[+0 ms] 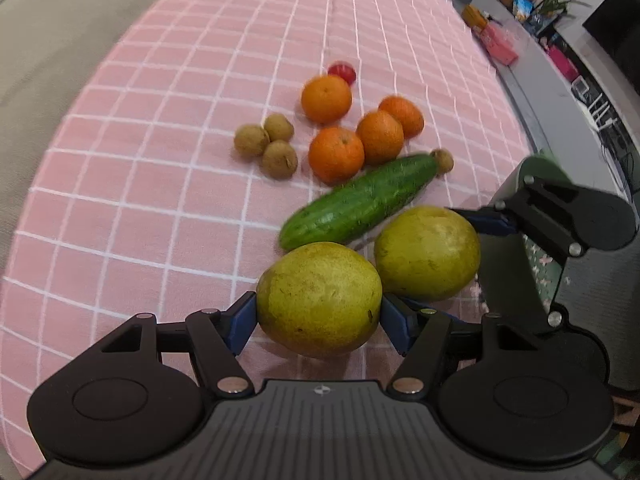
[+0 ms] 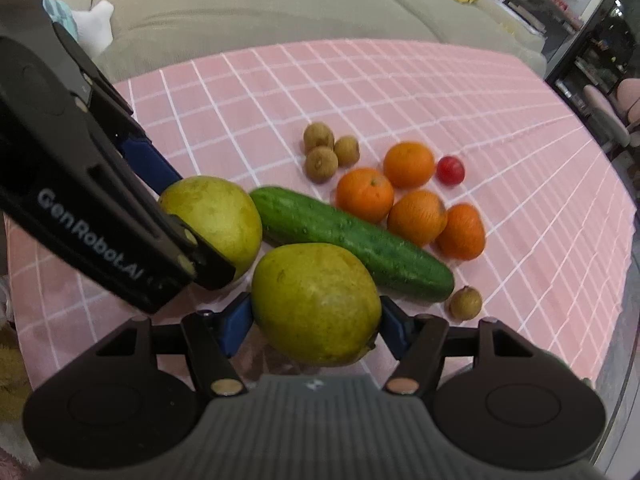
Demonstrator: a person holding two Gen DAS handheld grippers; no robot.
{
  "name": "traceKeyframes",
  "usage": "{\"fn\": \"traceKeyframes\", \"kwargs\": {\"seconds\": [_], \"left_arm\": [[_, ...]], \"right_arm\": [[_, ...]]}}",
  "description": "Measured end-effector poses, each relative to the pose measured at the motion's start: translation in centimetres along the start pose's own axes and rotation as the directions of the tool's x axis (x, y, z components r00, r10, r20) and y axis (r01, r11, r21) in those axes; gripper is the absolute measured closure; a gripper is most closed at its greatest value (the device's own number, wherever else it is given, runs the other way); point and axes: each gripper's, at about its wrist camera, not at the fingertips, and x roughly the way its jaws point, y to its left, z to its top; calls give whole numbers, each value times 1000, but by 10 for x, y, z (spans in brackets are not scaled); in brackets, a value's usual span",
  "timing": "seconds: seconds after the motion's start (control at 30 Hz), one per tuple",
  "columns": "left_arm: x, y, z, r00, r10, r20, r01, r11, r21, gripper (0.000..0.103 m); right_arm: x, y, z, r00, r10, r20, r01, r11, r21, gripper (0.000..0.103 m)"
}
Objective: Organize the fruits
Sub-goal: 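Grasp one pear with the left tool while the right tool grasps the other pear, then carry both pears into the green colander and open both tools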
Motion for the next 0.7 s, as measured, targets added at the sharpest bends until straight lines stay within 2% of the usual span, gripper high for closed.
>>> {"fn": "traceKeyframes", "kwargs": {"seconds": [0.13, 0.37, 0.53, 0.7], "left_arm": [[-26, -1, 3, 998, 11, 58, -10, 1000, -1, 28], [-67, -25, 1, 991, -32, 127, 30, 999, 22, 28], [-76, -59, 1, 988, -80, 134, 69, 994, 83, 28], [-67, -105, 9, 990, -109, 95, 91, 980, 175, 28]], "right_arm": [[-21, 5, 3, 999, -33, 38, 32, 999, 17, 40], [-84, -1, -1, 986, -97, 133, 82, 990, 118, 40], [-126, -16, -28, 981, -125, 147, 90, 970, 225, 40], [-153, -37, -66, 983, -143, 117, 98, 941, 324, 40]]}}
